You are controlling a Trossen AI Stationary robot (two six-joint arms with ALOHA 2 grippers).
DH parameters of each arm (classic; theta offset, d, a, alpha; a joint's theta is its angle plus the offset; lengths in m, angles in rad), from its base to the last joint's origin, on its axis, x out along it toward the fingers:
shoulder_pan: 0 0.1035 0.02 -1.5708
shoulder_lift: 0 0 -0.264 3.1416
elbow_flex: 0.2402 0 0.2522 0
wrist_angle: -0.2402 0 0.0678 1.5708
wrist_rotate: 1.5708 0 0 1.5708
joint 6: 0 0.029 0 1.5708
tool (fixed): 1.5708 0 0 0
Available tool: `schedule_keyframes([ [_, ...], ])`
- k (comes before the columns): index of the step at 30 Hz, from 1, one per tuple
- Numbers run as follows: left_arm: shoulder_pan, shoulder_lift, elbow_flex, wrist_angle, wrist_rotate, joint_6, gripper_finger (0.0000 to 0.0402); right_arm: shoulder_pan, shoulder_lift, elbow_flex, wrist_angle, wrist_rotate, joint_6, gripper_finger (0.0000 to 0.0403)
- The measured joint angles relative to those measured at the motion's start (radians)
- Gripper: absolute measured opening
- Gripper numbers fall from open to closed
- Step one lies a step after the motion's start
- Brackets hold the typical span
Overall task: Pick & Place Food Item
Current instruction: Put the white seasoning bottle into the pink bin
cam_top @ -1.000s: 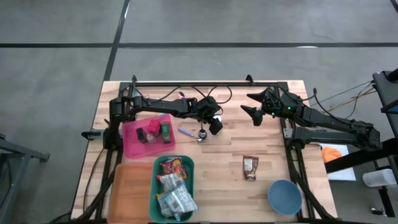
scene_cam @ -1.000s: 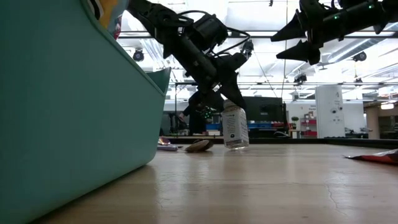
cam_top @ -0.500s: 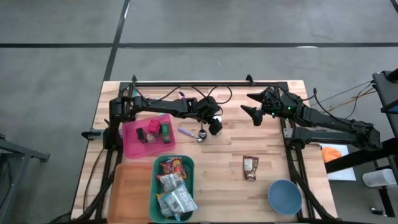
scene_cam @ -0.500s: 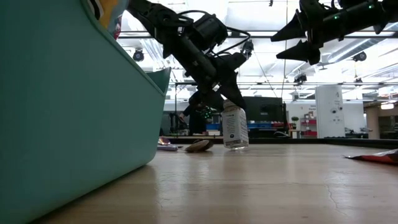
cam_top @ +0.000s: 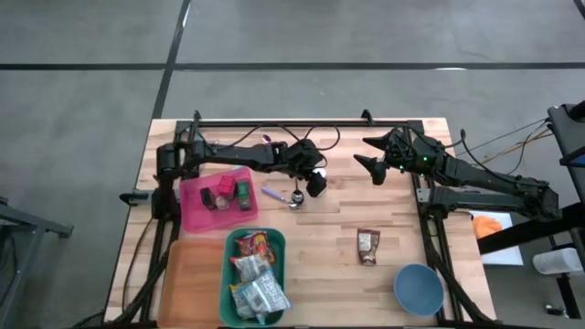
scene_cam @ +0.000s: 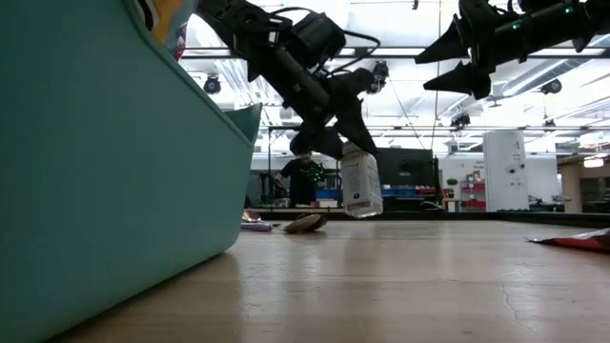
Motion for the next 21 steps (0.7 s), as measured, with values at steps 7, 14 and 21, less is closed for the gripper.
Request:
schedule_keyframes([
  [7, 0.003, -0.063, 0.0, -0.023, -0.036, 0.028, 0.0196, 0.0, 0.0, 0.0, 0.0, 0.0, 0.0, 0.0364],
  [14, 0.005, -0.189, 0.0, -0.18, -0.154, 0.024, 0.0196, 0.0, 0.0, 0.0, -0.003, 0.0, 0.0, 0.0364],
  [21, 0.005, -0.342, 0.0, -0.384, -0.327, -0.03, 0.0199, 0.0, 0.0, 0.0, -0.004, 0.0, 0.0, 0.0364],
])
